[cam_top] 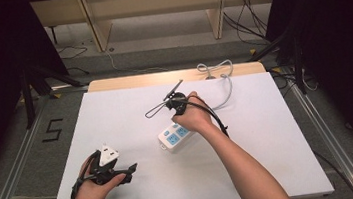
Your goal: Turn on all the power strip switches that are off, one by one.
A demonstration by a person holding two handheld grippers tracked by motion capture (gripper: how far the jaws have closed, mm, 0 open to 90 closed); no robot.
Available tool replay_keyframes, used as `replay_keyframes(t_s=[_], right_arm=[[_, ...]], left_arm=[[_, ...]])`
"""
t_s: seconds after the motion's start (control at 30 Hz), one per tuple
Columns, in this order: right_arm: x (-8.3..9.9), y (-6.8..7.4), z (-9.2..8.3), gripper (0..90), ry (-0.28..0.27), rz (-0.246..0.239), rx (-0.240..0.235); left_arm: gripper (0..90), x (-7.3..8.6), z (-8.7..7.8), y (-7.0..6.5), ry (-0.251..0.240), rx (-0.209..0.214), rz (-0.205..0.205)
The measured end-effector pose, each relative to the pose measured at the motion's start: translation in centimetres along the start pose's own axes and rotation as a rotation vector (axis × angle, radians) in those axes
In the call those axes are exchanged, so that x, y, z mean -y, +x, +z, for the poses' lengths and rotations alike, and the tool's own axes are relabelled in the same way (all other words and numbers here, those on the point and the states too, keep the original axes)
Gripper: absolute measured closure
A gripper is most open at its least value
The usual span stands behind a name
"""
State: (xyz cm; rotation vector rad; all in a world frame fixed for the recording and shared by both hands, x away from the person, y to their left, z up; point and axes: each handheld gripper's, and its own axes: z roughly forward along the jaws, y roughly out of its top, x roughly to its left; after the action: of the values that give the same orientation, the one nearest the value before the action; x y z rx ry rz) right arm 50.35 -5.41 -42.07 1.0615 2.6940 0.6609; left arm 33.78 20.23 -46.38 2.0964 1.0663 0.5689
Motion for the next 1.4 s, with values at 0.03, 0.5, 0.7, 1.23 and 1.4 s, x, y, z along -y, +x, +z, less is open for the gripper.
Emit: replay_keyframes(t_s=[0.03, 0.5, 0.7, 1.23, 1.4], right_arm=[[0.0, 0.0, 0.0, 90.0, 0.000, 0.000, 0.000], [-0.2, 0.8, 0.1, 90.0, 0.014, -0.018, -0.020], [-0.2, 1.0, 0.1, 90.0, 0.013, -0.020, -0.019], [-0.4, 1.9, 0.7, 90.0, 0.022, -0.040, -0.040], [-0.5, 2.3, 0.9, 90.0, 0.019, -0.040, -0.045]], left_arm=[[19.5, 0.0, 0.0, 0.0, 0.000, 0.000, 0.000], [19.6, 0.0, 0.0, -0.1, 0.000, 0.004, 0.002], [19.6, -0.1, 0.1, -0.1, 0.000, 0.004, 0.002], [19.6, 0.0, 0.1, -0.1, -0.002, 0.005, -0.003], [19.6, -0.1, 0.1, -0.1, -0.002, 0.005, -0.002]])
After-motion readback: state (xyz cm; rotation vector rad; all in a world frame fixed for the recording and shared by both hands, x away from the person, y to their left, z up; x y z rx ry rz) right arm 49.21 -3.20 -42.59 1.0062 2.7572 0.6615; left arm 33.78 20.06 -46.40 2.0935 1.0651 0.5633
